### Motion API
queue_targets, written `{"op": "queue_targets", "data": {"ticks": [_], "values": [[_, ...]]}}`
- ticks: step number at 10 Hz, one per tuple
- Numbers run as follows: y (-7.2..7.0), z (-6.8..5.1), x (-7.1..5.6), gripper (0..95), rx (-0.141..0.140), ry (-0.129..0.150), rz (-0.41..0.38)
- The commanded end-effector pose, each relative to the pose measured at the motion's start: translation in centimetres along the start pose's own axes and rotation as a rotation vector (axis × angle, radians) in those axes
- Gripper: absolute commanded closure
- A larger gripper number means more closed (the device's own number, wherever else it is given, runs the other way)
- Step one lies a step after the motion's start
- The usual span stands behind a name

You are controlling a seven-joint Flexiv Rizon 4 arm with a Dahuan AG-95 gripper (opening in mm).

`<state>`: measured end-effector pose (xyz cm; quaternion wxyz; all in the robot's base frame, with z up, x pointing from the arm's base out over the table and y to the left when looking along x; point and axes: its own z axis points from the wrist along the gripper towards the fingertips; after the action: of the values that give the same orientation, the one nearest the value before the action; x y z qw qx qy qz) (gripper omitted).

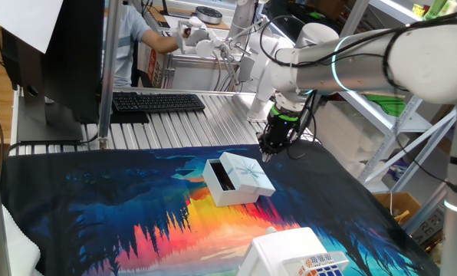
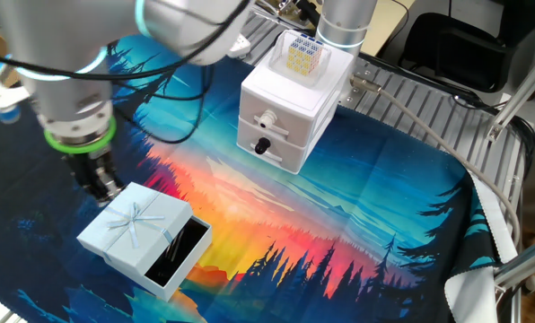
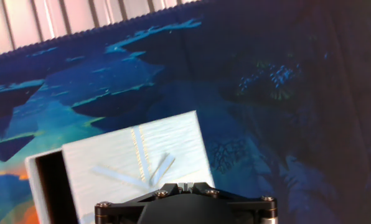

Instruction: Slide the outer casing onto the gift box

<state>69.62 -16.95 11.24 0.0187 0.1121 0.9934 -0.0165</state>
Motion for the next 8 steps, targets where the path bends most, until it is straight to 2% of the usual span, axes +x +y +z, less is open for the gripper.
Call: {"op": "queue_targets", "data": {"ticks": [1,4,8], "values": [[-0.9,0.4,-0.9,95.0,0.003,0.000,0.001],[-1.9,0.8,-1.9,95.0,0.008,0.007,-0.002],[-1.9,1.1,-2.0,95.0,0.012,0.005,-0.001]]}}
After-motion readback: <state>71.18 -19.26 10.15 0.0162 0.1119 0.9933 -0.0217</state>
